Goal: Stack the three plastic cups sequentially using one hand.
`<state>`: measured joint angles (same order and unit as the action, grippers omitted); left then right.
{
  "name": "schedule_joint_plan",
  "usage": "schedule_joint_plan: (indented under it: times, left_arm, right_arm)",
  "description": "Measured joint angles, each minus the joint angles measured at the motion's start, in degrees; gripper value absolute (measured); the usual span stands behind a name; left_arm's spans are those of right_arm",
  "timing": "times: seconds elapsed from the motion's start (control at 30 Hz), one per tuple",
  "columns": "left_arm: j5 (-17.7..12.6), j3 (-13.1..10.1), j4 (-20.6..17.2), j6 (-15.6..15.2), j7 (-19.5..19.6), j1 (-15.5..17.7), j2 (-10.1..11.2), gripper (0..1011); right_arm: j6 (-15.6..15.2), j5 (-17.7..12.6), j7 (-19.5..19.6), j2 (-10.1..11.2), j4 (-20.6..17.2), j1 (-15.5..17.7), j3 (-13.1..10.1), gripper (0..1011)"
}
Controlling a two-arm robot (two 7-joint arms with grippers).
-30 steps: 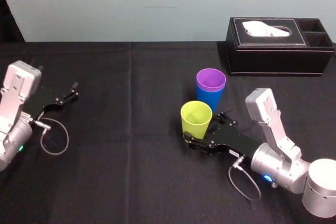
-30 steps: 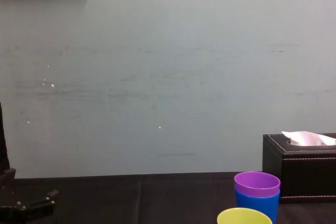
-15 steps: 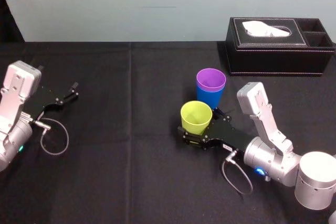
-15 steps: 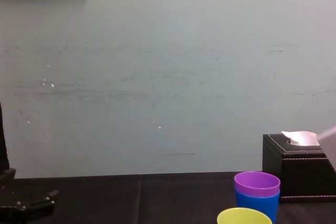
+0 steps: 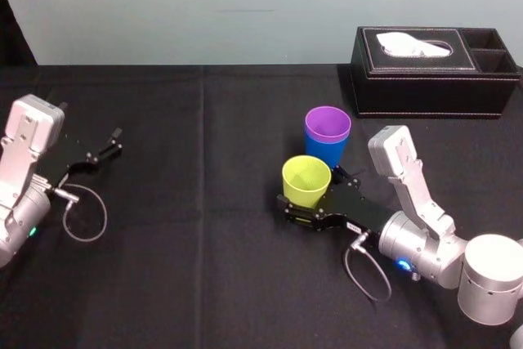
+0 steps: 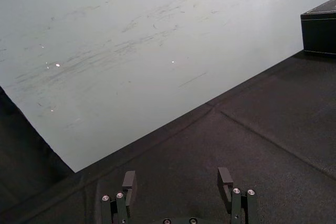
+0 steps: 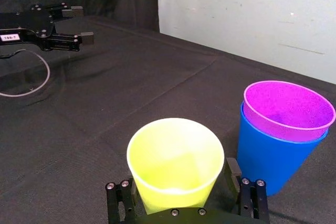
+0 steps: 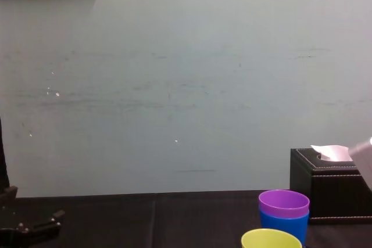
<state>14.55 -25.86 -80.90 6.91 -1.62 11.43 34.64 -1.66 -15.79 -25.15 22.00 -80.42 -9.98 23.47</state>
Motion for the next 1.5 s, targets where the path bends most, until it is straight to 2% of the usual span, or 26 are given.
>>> schedule_joint_plan:
  times: [0.17, 0.43, 0.5, 0.8, 1.13, 1.33, 1.5]
  left_arm:
    - [0.0, 0.0, 0.0, 0.0, 0.0, 0.0, 0.0, 1012]
    - [0.0, 0.0, 0.0, 0.0, 0.0, 0.0, 0.0, 1011]
    - [0.0, 0.0, 0.0, 0.0, 0.0, 0.0, 0.0, 1011]
    - [0.0, 0.0, 0.0, 0.0, 0.0, 0.0, 0.0, 1011]
    - [0.0, 0.0, 0.0, 0.0, 0.0, 0.0, 0.0, 1011]
    - [0.0, 0.0, 0.0, 0.0, 0.0, 0.0, 0.0, 1011]
    - [0.0, 0.0, 0.0, 0.0, 0.0, 0.0, 0.0, 1011]
  right_arm:
    - [0.0, 0.0, 0.0, 0.0, -0.1, 0.0, 0.0, 964]
    - [0.1, 0.0, 0.0, 0.1, -0.2, 0.1, 0.0, 743]
    - [0.1, 0.0, 0.0, 0.1, -0.2, 0.1, 0.0, 724]
    - [0.1, -0.1, 0.0, 0.3, -0.9, 0.4, -0.1, 718]
    - [-1.2, -0.4, -0.2, 2.6, -8.0, 1.1, -0.9, 718]
    - [-3.9, -1.5, -0.7, 3.7, -11.4, -0.8, -1.8, 718]
    - [-6.1, -2.9, -0.9, 3.6, -11.2, -3.5, -2.2, 718]
